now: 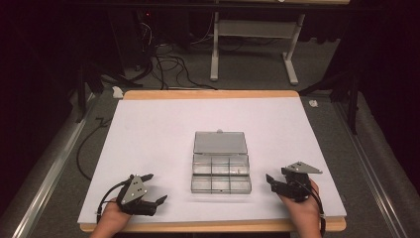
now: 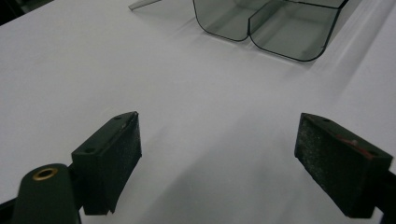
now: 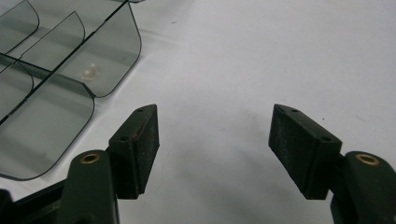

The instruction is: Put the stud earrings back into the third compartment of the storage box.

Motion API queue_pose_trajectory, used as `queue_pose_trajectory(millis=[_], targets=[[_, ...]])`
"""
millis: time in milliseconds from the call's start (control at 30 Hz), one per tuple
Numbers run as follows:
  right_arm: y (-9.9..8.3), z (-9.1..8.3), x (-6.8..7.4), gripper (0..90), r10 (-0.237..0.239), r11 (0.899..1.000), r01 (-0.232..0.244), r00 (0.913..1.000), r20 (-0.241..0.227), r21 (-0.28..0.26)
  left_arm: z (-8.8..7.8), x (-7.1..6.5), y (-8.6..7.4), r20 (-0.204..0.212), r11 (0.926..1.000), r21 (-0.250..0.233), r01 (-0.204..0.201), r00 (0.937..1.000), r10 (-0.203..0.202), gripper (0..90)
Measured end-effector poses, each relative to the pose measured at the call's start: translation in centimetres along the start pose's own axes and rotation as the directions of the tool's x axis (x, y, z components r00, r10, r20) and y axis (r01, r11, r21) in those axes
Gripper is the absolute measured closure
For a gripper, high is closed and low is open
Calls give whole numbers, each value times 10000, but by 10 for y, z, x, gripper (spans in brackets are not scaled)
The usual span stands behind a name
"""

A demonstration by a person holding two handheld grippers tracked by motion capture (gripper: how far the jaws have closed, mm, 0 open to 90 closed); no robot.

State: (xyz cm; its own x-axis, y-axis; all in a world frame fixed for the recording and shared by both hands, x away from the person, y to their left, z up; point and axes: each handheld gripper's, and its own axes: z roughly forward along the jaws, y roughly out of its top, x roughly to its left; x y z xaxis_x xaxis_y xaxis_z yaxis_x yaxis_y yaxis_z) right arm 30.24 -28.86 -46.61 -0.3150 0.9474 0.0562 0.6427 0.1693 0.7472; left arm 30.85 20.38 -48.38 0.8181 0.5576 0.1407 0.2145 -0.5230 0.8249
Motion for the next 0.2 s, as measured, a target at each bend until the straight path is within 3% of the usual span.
queue_pose_trajectory(millis=[200], targets=[[0, -1, -1, 334, 85, 10000, -84, 9999, 56, -44, -1, 0, 0, 31, 10000, -45, -18, 10000, 19, 154]])
